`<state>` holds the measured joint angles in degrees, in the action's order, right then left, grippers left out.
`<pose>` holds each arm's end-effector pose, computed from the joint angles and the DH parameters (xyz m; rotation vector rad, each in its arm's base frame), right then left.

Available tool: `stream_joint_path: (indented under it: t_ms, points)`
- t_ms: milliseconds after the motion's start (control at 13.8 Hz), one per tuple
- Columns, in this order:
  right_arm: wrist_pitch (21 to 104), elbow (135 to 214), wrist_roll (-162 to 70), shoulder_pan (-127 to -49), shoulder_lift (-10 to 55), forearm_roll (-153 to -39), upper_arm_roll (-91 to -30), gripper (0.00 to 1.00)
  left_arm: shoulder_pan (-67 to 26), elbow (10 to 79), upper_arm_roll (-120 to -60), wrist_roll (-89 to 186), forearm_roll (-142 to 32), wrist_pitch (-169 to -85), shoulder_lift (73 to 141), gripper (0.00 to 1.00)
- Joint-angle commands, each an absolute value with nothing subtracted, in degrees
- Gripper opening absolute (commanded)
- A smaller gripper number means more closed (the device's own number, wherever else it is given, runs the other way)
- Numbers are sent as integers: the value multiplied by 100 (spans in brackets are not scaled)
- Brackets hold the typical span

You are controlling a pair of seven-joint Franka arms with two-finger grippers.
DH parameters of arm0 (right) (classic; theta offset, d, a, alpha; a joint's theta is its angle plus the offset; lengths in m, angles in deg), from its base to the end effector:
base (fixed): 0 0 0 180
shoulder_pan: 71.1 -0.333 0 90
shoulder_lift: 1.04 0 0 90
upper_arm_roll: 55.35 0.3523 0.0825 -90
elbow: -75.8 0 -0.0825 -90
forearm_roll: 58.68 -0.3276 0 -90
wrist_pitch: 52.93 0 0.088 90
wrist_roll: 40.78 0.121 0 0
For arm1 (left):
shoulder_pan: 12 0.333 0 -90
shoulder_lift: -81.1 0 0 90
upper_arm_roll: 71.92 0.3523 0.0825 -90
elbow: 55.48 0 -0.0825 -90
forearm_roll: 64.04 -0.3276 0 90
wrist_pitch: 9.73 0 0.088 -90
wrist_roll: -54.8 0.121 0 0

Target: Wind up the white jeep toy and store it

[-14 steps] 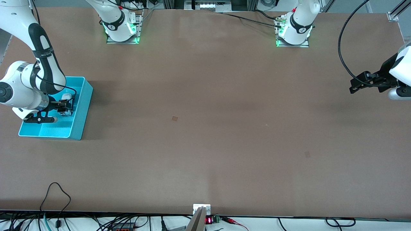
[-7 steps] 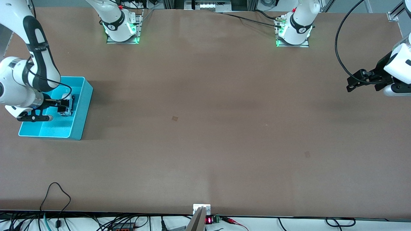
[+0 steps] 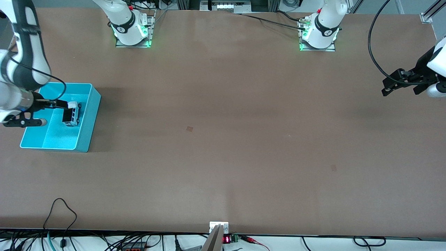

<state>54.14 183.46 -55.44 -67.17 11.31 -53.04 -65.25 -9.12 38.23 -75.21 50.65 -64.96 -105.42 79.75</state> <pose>0.5231 -0.1320 0.4318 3.0484 0.0820 -0.3796 0.4998 -0.0022 0.6404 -3.1236 -0.1002 -0.0918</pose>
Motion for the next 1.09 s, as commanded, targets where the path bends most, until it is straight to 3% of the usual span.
stream_joint_path:
  t_ms: [0, 290, 507, 1013]
  points:
    - [4527, 17619, -5598, -6732, 960, -5385, -6231, 100, -927, 3794, -7509, 5076, -6360, -10439, 7943, 100]
    - [3481, 16802, -5625, -6732, 819, -5454, -5739, 100, -892, 3812, -7509, 5067, -6351, -10413, 7943, 100]
    - [3146, 16248, -5590, -6750, 801, -5569, -5588, 100, -910, 3812, -7509, 5058, -6351, -10351, 7952, 100]
    - [3119, 16255, -4845, -6829, 370, -5639, -5359, 100, -822, 3803, -7544, 5076, -6351, -10351, 7961, 100]
